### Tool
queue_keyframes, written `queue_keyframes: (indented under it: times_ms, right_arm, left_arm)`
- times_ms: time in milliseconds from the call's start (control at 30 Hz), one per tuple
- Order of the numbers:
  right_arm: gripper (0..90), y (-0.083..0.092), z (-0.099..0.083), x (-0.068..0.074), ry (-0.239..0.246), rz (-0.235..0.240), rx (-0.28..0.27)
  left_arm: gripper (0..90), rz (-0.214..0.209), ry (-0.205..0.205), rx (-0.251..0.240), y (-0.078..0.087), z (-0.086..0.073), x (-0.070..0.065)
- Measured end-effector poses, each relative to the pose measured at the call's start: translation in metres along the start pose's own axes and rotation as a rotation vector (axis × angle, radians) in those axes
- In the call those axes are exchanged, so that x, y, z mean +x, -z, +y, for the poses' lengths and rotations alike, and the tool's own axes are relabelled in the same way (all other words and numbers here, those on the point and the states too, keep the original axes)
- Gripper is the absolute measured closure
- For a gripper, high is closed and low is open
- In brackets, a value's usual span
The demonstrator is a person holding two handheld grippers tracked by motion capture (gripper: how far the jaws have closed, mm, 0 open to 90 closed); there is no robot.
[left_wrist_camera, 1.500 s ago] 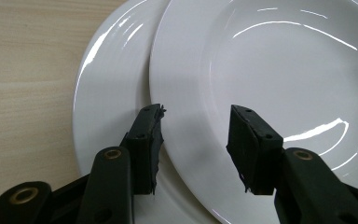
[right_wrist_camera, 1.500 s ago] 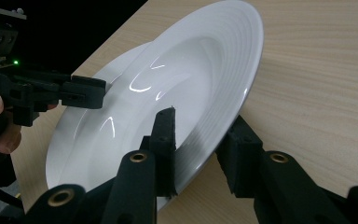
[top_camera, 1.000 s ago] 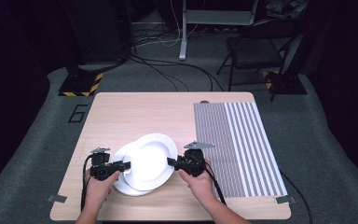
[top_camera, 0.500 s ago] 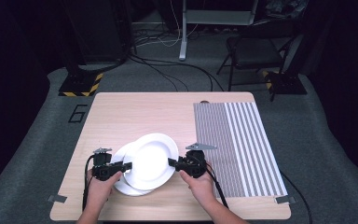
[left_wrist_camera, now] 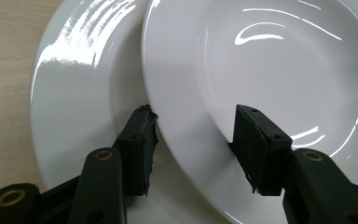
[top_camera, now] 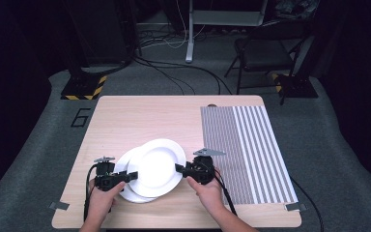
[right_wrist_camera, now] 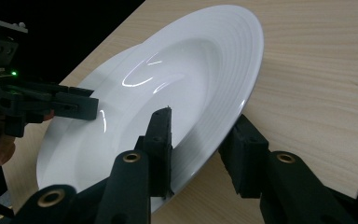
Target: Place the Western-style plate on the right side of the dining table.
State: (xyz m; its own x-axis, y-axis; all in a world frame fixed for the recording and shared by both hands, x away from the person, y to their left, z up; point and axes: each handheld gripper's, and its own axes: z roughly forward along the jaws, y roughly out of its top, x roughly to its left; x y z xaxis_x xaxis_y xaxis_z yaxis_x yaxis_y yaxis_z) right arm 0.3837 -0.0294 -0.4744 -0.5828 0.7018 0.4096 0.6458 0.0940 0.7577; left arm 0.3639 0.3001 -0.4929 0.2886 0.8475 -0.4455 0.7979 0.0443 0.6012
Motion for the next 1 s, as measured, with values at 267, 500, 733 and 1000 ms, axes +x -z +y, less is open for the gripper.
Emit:
queue_keyframes:
  times_ms: [267, 500, 733, 1000]
  right_arm:
    - [51.4, 0.003, 0.001, 0.007, 0.071, -0.088, 0.032]
    - [47.0, 0.006, 0.004, 0.017, 0.128, -0.128, 0.090]
    - [46.7, 0.005, 0.004, 0.017, 0.129, -0.140, 0.101]
    - [46.4, 0.001, 0.002, 0.015, 0.085, -0.145, 0.119]
  left_arm:
    - [50.6, -0.006, -0.003, -0.029, 0.003, -0.002, -0.002]
    - [51.0, -0.013, 0.000, -0.033, 0.006, -0.003, -0.004]
    - [52.9, -0.006, 0.010, -0.043, 0.010, -0.003, -0.008]
    - [53.0, 0.019, 0.006, -0.063, 0.014, -0.004, -0.017]
